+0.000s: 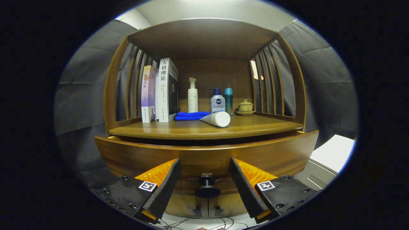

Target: Pull open the drawer, take out the items inside it, and place them on the countertop above the cabinet.

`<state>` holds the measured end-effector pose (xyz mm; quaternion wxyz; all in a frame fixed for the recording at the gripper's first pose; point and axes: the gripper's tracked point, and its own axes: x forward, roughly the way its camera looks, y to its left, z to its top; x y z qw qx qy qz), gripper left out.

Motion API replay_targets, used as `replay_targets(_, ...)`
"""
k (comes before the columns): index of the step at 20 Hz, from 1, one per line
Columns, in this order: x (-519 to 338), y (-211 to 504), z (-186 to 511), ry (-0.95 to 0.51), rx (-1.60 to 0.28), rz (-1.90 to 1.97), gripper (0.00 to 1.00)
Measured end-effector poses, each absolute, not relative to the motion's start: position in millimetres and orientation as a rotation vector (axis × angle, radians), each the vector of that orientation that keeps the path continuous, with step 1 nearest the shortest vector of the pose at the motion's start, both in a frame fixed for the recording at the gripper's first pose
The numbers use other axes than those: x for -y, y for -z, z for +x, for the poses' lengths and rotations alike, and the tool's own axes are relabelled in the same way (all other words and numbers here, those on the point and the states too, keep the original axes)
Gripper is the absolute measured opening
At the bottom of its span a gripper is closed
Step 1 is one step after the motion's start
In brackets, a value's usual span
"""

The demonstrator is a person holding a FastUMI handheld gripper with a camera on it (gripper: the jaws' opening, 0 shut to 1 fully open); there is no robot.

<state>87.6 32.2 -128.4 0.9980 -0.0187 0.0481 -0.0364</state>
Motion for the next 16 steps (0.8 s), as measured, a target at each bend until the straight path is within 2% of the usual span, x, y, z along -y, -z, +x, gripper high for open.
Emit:
replay_targets(9, -31.3, 127.2, 123.5, 0.078, -0.111, -0.045, 0.98)
replay_targets(16, -22.7, 122.4, 116.8, 0.076, -0.137, -0.037, 0.96)
